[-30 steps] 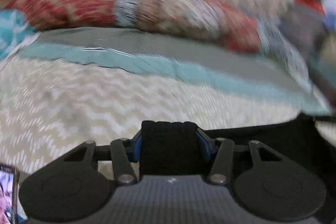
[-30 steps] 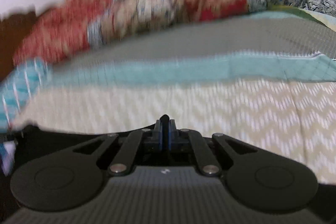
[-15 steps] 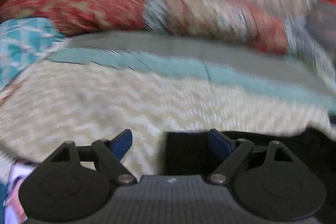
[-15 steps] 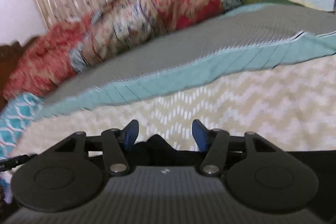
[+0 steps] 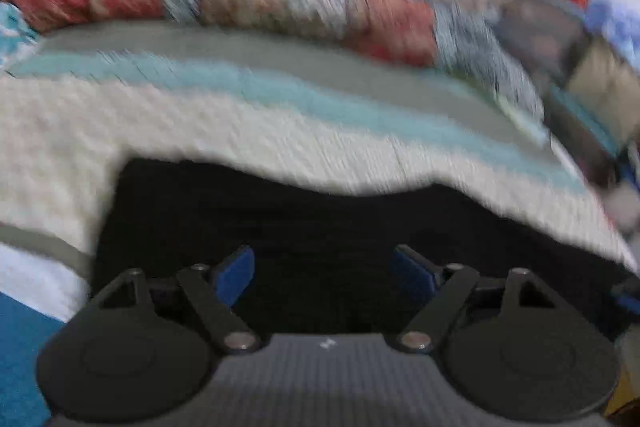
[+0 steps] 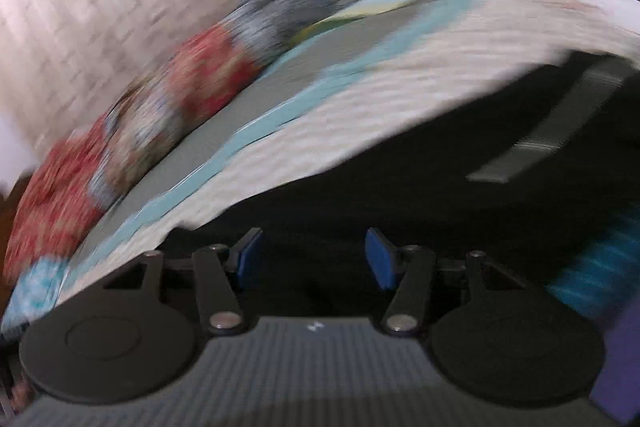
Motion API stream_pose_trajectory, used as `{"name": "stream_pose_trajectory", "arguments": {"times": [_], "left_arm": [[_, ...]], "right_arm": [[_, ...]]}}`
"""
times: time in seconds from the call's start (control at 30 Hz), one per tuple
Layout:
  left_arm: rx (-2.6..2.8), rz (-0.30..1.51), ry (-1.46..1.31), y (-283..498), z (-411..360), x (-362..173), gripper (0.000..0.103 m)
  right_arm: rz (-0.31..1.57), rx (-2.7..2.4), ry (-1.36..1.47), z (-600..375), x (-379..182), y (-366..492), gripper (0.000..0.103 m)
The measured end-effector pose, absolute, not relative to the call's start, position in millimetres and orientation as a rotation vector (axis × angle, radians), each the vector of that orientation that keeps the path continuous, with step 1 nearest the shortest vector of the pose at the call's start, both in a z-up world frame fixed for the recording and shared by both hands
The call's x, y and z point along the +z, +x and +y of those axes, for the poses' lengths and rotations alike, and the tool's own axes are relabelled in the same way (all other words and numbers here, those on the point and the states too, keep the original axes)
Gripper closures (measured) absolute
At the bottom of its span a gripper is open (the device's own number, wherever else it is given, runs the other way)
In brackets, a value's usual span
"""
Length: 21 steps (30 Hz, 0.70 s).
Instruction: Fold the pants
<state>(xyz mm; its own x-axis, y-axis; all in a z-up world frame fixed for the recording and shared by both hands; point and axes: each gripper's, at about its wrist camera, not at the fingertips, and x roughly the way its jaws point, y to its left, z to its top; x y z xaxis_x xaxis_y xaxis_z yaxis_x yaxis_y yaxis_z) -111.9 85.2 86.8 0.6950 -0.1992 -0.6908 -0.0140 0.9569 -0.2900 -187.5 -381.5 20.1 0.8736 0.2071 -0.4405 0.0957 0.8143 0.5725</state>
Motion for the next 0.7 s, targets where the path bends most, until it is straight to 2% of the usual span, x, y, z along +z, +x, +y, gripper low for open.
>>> {"name": "stream_pose_trajectory", "arguments": {"times": [0.13, 0.23, 0.3, 0.33, 0.47, 0.5, 0.53, 0.63, 0.7], "left_arm": [[0.016, 0.924, -0.149, -95.6, 62.2, 45.8, 0.031], [0.049, 0.948, -0.059, -96.6, 41.8, 56.5, 0.031], [0.040, 0.956, -0.094, -97.5, 36.0, 68.3, 0.031], [0.027, 0.946, -0.120, -97.7, 31.8, 75.9, 0.031], [-0.077, 0.897, -0.149, -89.9, -10.3, 97.3, 0.031], [-0.115, 0.898, -0.146, -86.5, -26.8, 98.8, 0.031], [-0.144, 0.901, -0.139, -83.4, -40.3, 98.0, 0.031], [-0.225, 0.943, -0.090, -76.6, -89.0, 85.9, 0.031], [-0.252, 0.986, -0.048, -73.7, -112.6, 73.6, 0.031]], "right_arm": [[0.424, -0.122, 0.719, -445.8, 4.6, -229.9, 0.044], [0.318, -0.269, 0.728, -487.0, 6.8, -244.9, 0.043], [0.250, -0.335, 0.710, -513.0, 9.2, -245.2, 0.038], [0.246, -0.349, 0.698, -524.4, 9.9, -238.5, 0.034], [0.339, -0.297, 0.624, -555.1, 4.6, -190.2, 0.036], [0.395, -0.250, 0.618, -557.7, 1.1, -174.8, 0.040], [0.445, -0.199, 0.622, -560.3, -3.5, -163.8, 0.069], [0.459, -0.137, 0.515, -553.3, 4.7, -153.8, 0.079], [0.383, -0.082, 0.498, -551.4, 22.7, -156.8, 0.080]]}}
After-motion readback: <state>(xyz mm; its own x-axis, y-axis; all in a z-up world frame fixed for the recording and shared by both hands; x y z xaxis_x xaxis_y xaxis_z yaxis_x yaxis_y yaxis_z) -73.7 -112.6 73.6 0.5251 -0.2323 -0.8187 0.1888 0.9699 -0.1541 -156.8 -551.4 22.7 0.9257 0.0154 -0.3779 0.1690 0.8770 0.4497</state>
